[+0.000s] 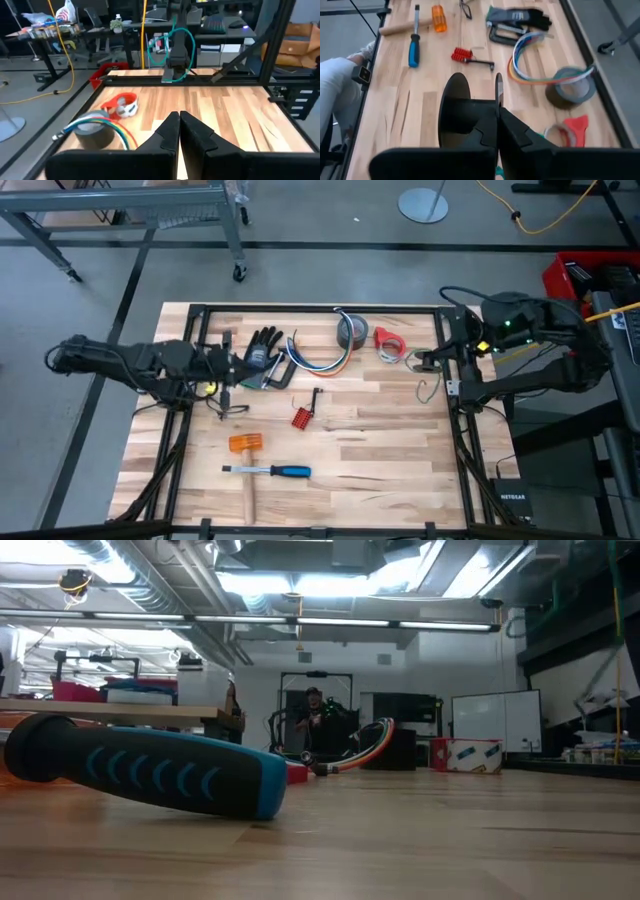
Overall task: Coil cords
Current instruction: Coil the green wire into the black spool
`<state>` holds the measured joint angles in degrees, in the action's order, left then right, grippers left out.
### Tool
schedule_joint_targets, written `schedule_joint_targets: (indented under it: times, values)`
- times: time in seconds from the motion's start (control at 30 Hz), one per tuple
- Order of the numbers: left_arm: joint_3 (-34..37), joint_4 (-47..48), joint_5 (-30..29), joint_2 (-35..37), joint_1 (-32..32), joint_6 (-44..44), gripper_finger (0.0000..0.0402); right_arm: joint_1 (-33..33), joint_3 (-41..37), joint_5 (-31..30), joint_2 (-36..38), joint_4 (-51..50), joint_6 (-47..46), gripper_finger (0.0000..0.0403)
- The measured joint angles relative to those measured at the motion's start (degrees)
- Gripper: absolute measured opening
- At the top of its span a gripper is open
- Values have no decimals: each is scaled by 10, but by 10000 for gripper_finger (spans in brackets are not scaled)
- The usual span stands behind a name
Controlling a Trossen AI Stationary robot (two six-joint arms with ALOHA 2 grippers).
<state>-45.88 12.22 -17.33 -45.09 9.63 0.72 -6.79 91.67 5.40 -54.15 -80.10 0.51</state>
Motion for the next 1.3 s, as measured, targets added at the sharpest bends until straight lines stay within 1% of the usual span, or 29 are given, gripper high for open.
schedule_joint_targets:
  times: [0.13,0.23,0.3,0.37,0.47,0.57,0.63,0.73,0.9,1.03,1.17,1.3]
  values:
    - [75,-110,2,-6,0,-11,5,0,-105,7,51,59,-33,2]
    - [104,-188,2,-14,0,-32,5,0,-207,20,97,142,-46,2]
    - [122,-228,2,-24,0,-53,5,0,-277,44,123,210,-49,1]
    - [133,-264,3,-38,0,-81,5,0,-343,67,144,283,-50,1]
    - [135,-294,4,-68,0,-111,5,0,-432,87,164,399,-49,1]
    - [135,-309,7,-109,0,-123,5,0,-506,87,169,520,-47,1]
    - [135,-332,21,-138,0,-123,6,0,-545,83,169,597,-45,1]
    - [135,-379,45,-182,0,-128,6,0,-585,52,159,698,-44,1]
    - [135,-477,47,-239,-3,-138,6,0,-620,-17,133,836,-43,1]
    - [135,-565,47,-289,-8,-122,6,0,-639,-82,91,962,-43,1]
    - [129,-646,47,-344,-14,-105,6,0,-641,-97,35,1084,-43,1]
    - [101,-662,44,-397,-19,-85,6,0,-641,-89,-25,1164,-43,1]
